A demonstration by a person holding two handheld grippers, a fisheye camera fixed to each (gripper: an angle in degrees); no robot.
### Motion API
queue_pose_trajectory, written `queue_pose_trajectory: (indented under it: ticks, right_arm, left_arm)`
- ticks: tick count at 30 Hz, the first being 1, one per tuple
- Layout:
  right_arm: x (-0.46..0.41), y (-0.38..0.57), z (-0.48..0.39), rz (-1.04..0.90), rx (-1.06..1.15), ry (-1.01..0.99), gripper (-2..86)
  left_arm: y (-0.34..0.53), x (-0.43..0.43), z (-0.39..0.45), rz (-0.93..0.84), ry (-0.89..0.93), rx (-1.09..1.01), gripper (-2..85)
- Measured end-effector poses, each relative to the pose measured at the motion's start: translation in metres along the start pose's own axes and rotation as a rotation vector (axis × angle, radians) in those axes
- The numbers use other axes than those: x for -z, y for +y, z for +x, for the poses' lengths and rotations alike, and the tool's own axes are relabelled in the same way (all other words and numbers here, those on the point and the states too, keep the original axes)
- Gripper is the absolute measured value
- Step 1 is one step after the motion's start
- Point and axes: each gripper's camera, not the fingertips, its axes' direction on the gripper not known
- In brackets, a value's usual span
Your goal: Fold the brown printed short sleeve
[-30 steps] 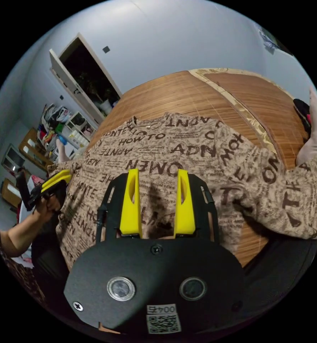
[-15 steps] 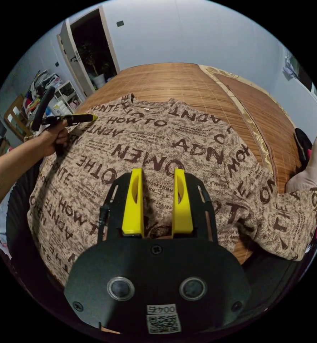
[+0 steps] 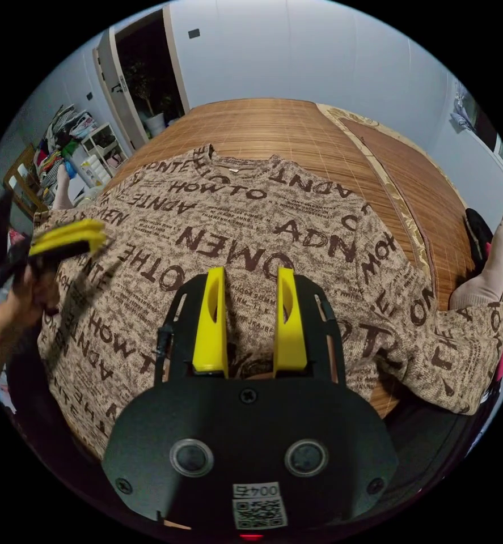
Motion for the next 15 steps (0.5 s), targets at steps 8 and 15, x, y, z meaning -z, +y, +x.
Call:
queue_pose_trajectory:
  ticks: [8, 15]
  right_arm:
    - [0.012, -0.001, 0.017, 0.059, -0.045, -0.05, 14.0]
    - [0.013, 0.0, 0.051, 0.019, -0.161, 0.027, 13.6]
  left_arm:
    - [0.058, -0.008, 0.024, -0.039, -0.11, 0.024, 8.9]
    - [0.062, -0.01, 0.036, -0.03, -0.162, -0.02, 9.0]
